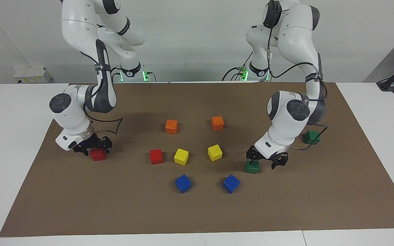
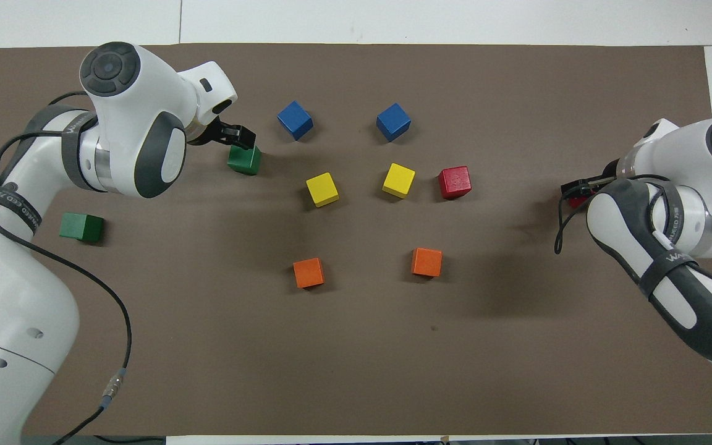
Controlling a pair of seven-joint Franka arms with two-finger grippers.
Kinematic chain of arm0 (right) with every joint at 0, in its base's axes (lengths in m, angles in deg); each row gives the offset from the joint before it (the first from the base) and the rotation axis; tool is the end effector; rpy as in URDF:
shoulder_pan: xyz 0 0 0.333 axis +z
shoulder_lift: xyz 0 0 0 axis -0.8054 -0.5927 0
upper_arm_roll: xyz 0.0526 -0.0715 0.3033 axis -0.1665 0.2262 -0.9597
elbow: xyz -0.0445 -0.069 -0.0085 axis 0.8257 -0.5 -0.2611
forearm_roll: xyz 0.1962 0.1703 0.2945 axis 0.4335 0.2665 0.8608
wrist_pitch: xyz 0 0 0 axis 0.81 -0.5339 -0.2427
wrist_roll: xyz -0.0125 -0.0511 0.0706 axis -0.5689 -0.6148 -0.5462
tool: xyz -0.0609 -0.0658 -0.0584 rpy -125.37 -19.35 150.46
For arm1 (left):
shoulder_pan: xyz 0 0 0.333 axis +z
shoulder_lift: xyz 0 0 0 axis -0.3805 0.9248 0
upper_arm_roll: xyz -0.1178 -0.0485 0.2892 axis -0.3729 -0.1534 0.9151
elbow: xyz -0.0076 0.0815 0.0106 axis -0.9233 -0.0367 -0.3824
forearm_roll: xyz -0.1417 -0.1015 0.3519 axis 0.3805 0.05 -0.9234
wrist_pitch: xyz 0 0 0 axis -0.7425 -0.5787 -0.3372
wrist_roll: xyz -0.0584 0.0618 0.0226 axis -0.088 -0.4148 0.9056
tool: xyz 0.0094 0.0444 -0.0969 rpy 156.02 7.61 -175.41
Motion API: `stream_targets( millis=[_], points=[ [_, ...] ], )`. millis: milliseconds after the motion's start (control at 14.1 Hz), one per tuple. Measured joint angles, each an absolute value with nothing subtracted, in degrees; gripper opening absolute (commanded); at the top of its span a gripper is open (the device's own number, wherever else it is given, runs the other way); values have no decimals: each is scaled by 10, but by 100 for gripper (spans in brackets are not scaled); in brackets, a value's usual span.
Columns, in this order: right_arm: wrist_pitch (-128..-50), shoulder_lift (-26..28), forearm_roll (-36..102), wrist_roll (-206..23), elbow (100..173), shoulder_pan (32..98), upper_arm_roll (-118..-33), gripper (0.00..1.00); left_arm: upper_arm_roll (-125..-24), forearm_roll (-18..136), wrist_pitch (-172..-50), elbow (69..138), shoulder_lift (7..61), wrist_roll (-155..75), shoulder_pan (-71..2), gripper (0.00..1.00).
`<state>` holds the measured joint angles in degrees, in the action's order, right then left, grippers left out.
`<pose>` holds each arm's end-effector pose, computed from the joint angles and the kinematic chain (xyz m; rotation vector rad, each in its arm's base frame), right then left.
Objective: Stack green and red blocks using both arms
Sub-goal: 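Reach the left gripper to the farther green cube, then grasp the green cube with the left gripper while the right gripper reaches red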
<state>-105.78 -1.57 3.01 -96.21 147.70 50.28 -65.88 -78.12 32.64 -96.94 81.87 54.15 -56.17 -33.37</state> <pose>0.6022 -0.0607 0.3053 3.1267 0.1780 0.0405 0.6773 -0.2016 0.3596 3.0396 -0.4695 0.1484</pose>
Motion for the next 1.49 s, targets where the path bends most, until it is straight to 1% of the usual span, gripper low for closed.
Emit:
stream_targets(
  millis=[142,212,425,566,708,850,920,1204,1487],
  points=[
    [-1022,-6,30,-962,1463,506,-659,100,-781,324,-971,819,548,-562,-334,100],
    [-989,1,30,-959,1447,512,-660,100,-782,324,-973,818,551,-562,-334,100],
    [-870,16,29,-906,1368,539,-660,100,-782,324,-979,817,557,-562,-335,100],
    [-814,16,18,-861,1314,569,-661,100,-783,324,-985,817,557,-562,-336,100],
    [-803,11,13,-824,1286,596,-661,100,-784,324,-986,817,558,-562,-341,100],
    [-803,-2,13,-792,1274,618,-662,98,-784,324,-988,818,560,-562,-350,100],
    [-803,-13,13,-776,1263,632,-662,96,-784,324,-992,818,562,-562,-354,100],
    [-803,-66,13,-707,1194,684,-663,96,-784,308,-995,819,573,-562,-357,100],
    [-830,-87,13,-669,1183,711,-663,96,-783,300,-995,821,577,-562,-357,100]
  ],
)
